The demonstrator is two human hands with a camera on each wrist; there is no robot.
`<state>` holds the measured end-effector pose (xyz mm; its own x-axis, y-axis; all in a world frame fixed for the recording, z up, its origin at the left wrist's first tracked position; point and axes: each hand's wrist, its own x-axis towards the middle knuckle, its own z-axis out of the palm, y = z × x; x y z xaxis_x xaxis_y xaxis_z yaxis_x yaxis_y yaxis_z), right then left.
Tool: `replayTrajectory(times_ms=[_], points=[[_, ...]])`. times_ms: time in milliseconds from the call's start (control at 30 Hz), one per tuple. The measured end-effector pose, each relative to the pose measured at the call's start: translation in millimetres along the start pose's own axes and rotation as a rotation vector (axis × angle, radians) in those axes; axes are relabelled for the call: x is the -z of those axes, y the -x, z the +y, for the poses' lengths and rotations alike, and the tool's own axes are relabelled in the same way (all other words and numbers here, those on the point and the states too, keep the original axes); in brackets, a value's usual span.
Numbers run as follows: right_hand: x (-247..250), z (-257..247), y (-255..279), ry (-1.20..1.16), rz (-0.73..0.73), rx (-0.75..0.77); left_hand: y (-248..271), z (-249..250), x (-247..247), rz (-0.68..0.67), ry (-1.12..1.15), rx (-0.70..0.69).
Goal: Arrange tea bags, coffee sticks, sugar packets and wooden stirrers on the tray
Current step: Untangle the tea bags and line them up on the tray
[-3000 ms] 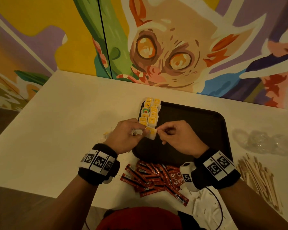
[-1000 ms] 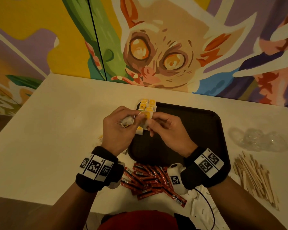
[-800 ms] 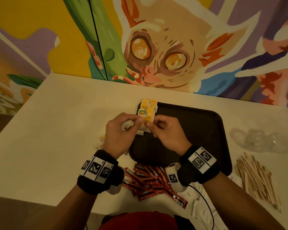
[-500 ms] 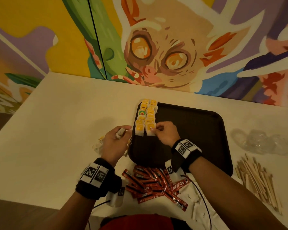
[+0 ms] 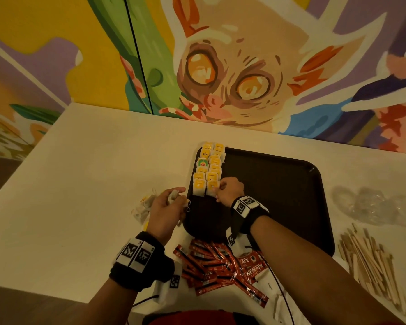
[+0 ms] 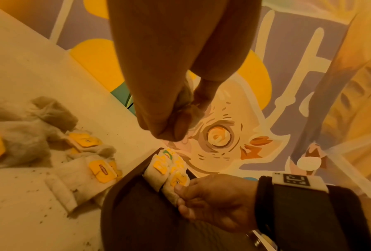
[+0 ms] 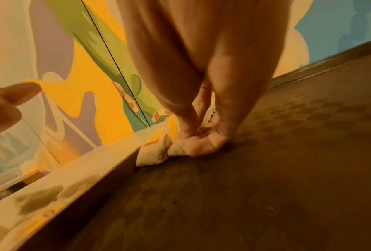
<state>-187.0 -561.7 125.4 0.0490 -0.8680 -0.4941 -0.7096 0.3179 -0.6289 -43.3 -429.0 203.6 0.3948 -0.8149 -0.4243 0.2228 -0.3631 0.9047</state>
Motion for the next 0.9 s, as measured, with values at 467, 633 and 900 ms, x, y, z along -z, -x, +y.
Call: replayTrajectory(times_ms=[467,633,900], points=[[4.6,1.6,7.0,-0.088,0.142,0.103,2.3,6.7,-2.9,-0.028,0.078,-0.011],[15.0,-11.9,43.9,-0.201,0.142,0.284,1.6,8.5,0.4,-0.092,0.097,-0.062],[23.5,-29.6,105.0,-0.513,-0.377,0.42,2.5,10.7,3.8,-0.204,-0.081,-0.22]])
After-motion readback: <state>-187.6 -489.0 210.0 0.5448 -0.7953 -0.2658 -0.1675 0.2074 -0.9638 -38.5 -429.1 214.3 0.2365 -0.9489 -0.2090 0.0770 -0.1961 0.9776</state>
